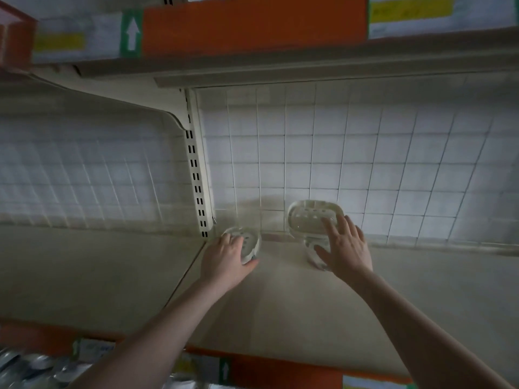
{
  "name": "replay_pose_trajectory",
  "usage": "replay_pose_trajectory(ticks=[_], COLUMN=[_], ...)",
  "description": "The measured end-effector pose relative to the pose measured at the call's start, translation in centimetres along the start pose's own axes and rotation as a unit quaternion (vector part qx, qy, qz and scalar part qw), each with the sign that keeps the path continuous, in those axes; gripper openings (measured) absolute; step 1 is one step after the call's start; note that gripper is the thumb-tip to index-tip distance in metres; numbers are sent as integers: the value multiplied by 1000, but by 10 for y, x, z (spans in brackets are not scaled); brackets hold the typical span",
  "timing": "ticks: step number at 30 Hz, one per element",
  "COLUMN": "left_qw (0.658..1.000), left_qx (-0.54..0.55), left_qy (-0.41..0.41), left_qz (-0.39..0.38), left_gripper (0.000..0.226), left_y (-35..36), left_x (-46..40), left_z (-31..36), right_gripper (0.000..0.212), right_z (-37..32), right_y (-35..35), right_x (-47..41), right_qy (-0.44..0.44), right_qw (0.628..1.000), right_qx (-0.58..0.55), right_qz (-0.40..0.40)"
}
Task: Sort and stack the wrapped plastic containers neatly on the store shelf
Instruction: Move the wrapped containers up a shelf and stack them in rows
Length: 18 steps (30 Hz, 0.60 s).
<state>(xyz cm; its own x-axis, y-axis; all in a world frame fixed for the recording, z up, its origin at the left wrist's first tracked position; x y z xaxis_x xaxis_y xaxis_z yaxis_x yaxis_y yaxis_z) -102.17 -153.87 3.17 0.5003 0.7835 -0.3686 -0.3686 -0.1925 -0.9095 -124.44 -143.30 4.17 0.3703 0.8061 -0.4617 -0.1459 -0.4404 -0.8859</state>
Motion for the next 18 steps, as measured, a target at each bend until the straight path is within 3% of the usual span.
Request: replay_pose_trajectory(ticks=[6,11,18], left_qw=[998,997,997], left_qx=[5,-11,35], left_qy=[-30,-21,-9], left_qz=[-57,-76,-71], left_gripper=[77,81,67], left_y=[30,41,37], left_x=[-28,-36,-34], left_z=[-5,-9,-20], right_gripper=[83,75,72], right_z=[-2,-5,-2], right_y=[15,21,18], right_x=[-29,-40,-45], right_qy=[2,14,-31], right_qw=[1000,1000,998], right_qx=[12,20,8], right_qz=[-5,-13,-60])
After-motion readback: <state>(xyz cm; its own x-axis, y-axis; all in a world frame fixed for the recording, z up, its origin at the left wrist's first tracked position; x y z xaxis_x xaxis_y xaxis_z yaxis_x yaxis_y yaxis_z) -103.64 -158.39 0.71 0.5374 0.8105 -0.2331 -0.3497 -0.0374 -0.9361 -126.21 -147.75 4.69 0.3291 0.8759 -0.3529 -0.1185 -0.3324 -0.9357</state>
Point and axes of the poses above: each hand's wrist, its own x-axis away from the middle knuckle, its own y-axis out of the palm, z = x × y, the point moved 5 cm from there along -x, towards the middle knuckle, and after that the axes turned 7 degrees about x, right-handed, at the moved point
